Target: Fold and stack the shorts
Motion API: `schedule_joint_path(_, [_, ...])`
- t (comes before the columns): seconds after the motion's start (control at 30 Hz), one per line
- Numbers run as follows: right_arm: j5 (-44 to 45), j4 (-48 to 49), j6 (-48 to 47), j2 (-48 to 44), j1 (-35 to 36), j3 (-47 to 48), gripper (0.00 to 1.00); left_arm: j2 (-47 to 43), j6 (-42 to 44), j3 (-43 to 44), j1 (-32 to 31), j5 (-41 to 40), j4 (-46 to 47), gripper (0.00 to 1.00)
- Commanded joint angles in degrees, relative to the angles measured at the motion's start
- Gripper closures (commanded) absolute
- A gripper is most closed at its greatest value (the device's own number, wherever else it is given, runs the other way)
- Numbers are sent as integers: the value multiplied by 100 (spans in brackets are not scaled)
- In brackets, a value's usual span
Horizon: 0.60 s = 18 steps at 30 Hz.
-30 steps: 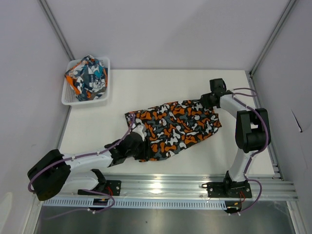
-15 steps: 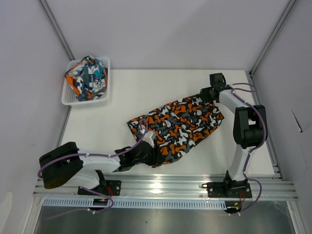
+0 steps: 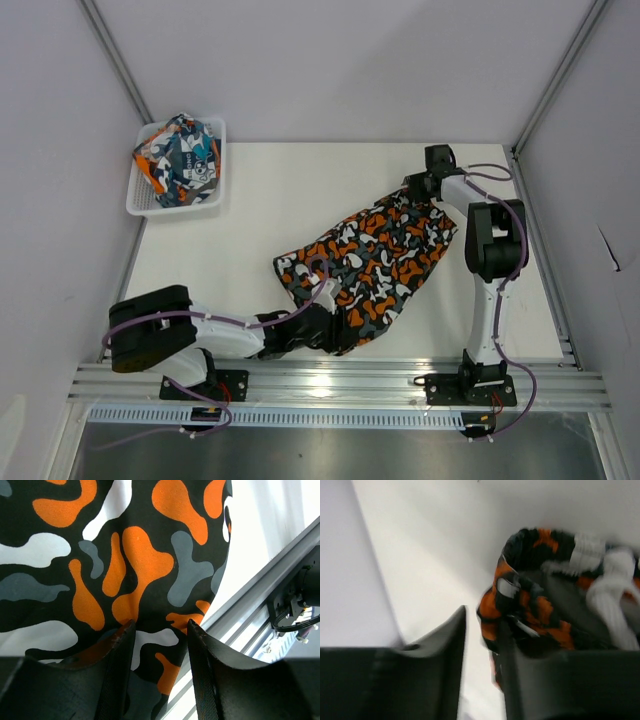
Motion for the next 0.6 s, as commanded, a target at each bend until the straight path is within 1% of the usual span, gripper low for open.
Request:
schedule_joint_path(0.0, [-49,374,-255,234,-129,367,61,262,-82,-153,-175,34,-1131,50])
schedule_joint_path(0.03, [-49,391,-317,225,-146,367,53,244,-82,-153,-175,25,-1158,50])
schedule_joint_path(0.1, [-49,365,-431,173,-234,349,43,209,-73,-135,-184,-10,-1210,50])
schedule_joint_path(0.2, [-391,514,-791,6,-410,200,43,103,-64,-91,-184,-89,-1395,49])
schedule_joint_path(0.23, [-653,723,-1062,-47,-471,78,43,68,-56,-56,-184,-107,-1500,49])
schedule_joint_path(0.3, [-1005,1101,-1318,-213,-646,-37,42,-28,-3,40,-175,-159,-1632,48])
schedule_joint_path(0.37, [-1628,1331,-1703,-284,-691,-90,41,-125,93,171,-157,-204,-1869,48])
schedule_joint_path(0.4, [-1840,1410,-1819,-293,-874,-73,40,-169,129,190,-122,-195,-1931,48])
schedule_joint_path(0.47, [-2392,1367,-2065,-372,-1051,-29,39,-274,251,208,53,-116,-2037,48])
schedule_joint_path(0.57, [-2684,1209,-2758,-626,-1219,-203,38,-494,470,164,431,104,-2037,48])
